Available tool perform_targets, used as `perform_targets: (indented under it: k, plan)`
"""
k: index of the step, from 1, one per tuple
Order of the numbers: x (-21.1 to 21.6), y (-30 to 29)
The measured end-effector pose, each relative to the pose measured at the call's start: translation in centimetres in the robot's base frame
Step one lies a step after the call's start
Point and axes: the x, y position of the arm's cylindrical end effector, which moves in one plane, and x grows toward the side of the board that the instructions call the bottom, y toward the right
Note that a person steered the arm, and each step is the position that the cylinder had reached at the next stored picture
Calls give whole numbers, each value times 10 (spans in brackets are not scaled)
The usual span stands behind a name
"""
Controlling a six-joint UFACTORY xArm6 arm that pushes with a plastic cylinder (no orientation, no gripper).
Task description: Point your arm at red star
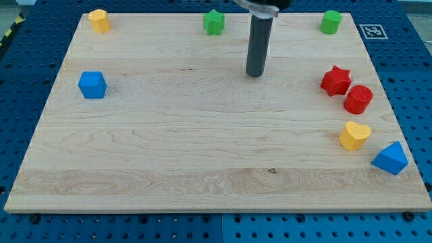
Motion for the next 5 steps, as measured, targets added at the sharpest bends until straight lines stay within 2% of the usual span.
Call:
perform_targets:
  k: [3,5]
  plan:
    - [-5,7]
    - [-16,60]
